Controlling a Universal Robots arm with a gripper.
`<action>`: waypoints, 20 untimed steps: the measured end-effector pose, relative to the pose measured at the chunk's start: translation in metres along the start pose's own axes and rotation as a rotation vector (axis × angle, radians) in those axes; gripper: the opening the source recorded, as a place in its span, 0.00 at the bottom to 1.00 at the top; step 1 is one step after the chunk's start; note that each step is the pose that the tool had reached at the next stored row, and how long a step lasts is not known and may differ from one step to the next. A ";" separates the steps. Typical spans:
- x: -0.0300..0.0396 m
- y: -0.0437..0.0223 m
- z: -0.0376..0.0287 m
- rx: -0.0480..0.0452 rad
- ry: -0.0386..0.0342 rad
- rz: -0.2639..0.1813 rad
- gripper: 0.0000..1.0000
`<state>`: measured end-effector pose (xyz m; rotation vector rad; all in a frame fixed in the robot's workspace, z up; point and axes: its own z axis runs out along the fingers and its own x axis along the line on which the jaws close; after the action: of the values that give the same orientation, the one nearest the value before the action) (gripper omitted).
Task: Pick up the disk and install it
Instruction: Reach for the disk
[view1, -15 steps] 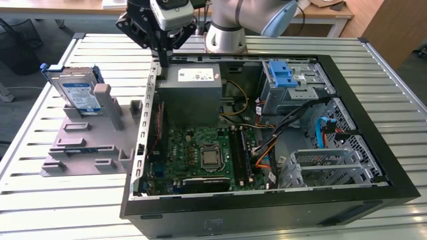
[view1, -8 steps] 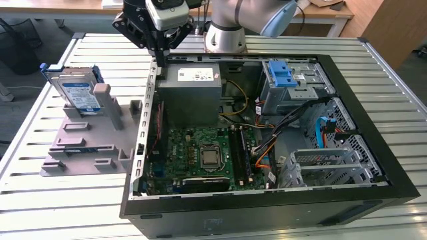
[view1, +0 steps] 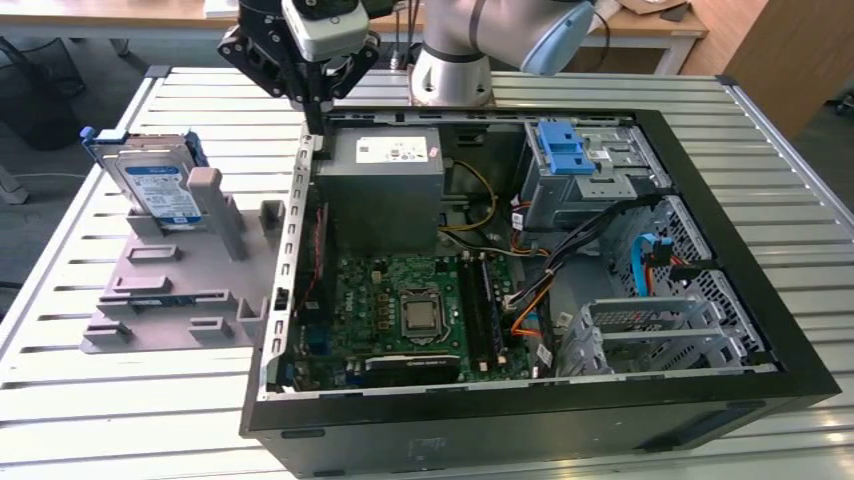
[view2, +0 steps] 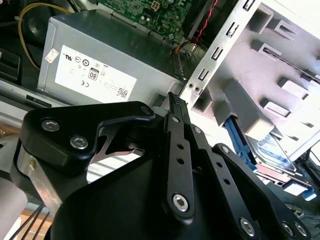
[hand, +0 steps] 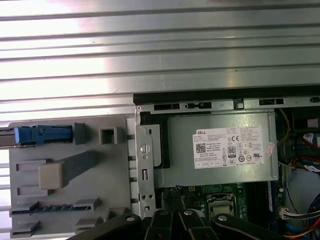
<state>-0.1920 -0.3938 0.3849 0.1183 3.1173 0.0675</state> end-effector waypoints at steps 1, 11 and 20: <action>0.0007 0.0000 0.0001 0.0000 0.0000 0.000 0.11; 0.0085 0.0005 0.0008 0.0000 0.0001 0.000 0.11; 0.0172 0.0020 0.0015 0.0000 0.0000 0.000 0.11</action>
<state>-0.2089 -0.3905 0.3831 0.1182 3.1173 0.0674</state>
